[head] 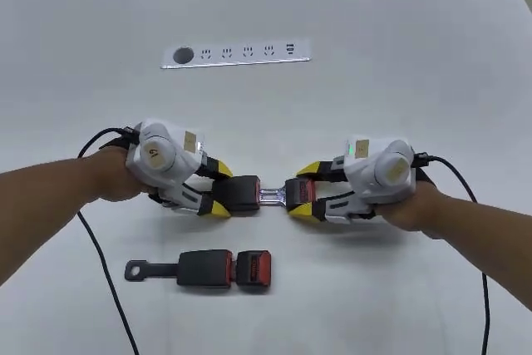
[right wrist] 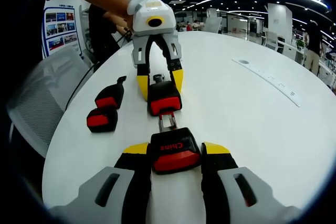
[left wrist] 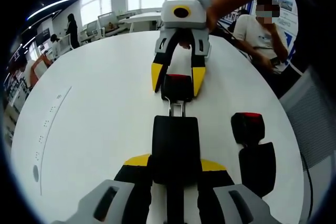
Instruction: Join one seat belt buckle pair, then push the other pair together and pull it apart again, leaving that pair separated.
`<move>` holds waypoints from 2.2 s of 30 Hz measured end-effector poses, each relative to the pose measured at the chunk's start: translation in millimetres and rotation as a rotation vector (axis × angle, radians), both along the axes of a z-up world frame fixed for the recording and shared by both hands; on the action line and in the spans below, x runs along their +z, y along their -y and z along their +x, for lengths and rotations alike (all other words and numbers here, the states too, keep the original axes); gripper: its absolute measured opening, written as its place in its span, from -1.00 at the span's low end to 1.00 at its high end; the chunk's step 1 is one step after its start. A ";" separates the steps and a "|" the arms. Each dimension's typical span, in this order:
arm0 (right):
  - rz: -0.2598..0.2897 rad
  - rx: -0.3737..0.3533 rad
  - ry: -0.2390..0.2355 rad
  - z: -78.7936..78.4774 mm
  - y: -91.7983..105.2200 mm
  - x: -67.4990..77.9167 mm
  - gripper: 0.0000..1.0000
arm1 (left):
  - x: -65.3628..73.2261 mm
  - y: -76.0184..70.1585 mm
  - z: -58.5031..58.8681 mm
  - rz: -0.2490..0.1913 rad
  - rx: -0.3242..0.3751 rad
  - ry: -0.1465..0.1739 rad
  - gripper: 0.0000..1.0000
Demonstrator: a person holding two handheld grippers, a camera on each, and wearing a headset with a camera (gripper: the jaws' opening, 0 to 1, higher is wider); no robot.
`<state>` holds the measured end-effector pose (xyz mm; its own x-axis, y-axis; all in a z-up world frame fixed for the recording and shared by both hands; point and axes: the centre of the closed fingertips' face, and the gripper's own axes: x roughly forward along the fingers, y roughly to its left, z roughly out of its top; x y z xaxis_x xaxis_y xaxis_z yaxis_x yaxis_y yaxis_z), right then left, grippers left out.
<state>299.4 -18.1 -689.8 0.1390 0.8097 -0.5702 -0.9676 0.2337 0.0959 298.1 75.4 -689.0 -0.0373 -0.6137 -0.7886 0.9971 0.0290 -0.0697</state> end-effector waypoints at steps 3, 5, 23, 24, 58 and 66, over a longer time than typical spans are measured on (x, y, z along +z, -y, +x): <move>-0.006 0.000 0.000 -1.8 6.0 0.2 -0.30 | -0.8 -0.2 0.0 0.001 0.000 0.000 -0.34; -0.012 0.001 0.001 -1.1 10.3 -0.6 -0.30 | 0.5 0.2 0.1 0.001 0.001 0.000 -0.34; -0.027 -0.028 -0.003 -4.2 49.6 0.6 -0.30 | -2.6 0.1 -0.5 0.010 0.001 0.001 -0.33; -0.029 -0.031 -0.003 -5.3 52.0 1.2 -0.30 | 0.6 0.6 -0.8 0.012 0.000 0.002 -0.33; -0.094 -0.186 -0.032 -11.5 80.3 4.8 0.19 | 0.5 2.3 -10.1 0.083 0.043 -0.027 0.02; -0.043 -0.356 0.030 -1.5 79.9 21.5 0.48 | 11.3 -7.1 -8.1 0.067 0.207 -0.051 0.59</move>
<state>297.9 -98.1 -668.4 0.4251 0.6828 -0.5942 -0.8269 0.5599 0.0518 290.0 82.5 -677.7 0.0427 -0.5585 -0.8284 0.9646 0.2389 -0.1113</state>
